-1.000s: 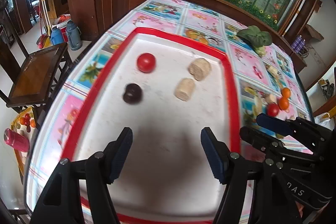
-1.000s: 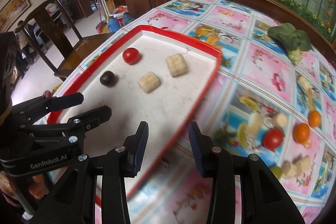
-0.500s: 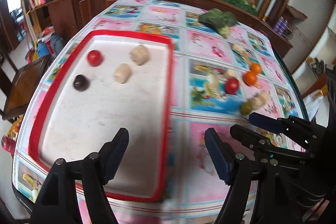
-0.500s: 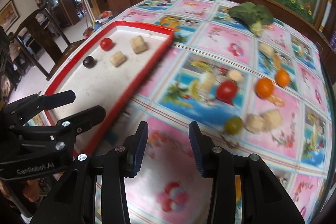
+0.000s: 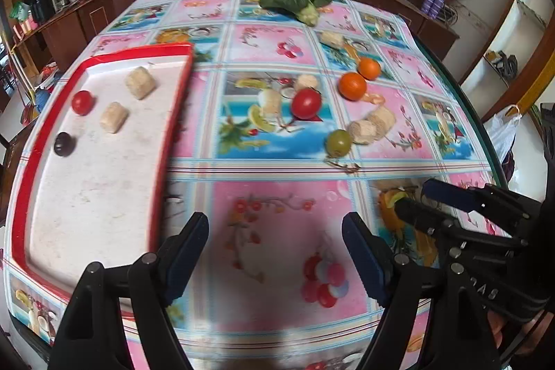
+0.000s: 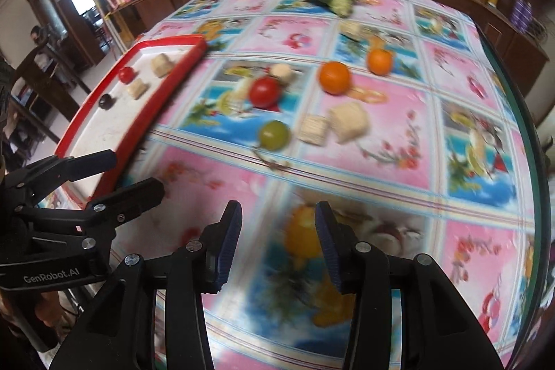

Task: Organize fruits
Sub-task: 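Move both grippers back toward the remaining fruits, right gripper nearing a beige cube, then grasp a green fruit with the left gripper while the right gripper grasps a beige cube, then carry the green fruit and beige cube into the tray and open both grippers, then move both grippers back out over the table toward the remaining items, then grasp a large red tomato with the left gripper while the right gripper grasps a beige piece, then carry the red tomato and beige piece into the tray and open both grippers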

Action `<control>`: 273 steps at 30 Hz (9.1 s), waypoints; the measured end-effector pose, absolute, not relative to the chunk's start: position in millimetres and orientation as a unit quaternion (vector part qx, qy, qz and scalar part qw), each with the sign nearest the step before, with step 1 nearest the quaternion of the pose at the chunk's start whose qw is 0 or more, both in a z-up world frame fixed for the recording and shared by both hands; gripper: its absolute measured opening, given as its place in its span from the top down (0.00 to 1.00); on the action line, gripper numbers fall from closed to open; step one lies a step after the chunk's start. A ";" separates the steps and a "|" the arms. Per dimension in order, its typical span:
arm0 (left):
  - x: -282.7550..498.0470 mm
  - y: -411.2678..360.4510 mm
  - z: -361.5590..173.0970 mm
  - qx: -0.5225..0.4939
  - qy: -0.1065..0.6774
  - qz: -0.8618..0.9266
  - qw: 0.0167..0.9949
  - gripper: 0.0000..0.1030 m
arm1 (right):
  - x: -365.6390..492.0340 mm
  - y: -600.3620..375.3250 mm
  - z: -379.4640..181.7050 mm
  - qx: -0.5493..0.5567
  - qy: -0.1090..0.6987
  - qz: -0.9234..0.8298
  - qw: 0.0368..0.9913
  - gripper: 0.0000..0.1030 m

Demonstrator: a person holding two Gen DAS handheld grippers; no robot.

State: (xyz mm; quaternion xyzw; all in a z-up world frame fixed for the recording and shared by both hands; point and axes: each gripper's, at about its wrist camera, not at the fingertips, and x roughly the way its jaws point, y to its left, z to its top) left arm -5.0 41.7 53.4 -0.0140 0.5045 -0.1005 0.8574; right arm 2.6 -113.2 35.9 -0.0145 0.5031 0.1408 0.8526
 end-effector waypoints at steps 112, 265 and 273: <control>10.0 180.7 69.3 -0.123 0.481 -0.058 0.866 0.73 | 40.7 21.6 58.7 -0.081 0.463 0.240 0.850 0.71; -17.7 51.3 63.5 -0.054 0.496 -0.105 0.860 0.67 | 8.6 -116.7 43.0 -0.039 0.471 0.154 0.868 0.72; -21.0 90.0 80.0 -0.072 0.477 -0.084 0.872 0.67 | 9.8 -75.4 60.4 -0.049 0.456 0.186 0.869 0.72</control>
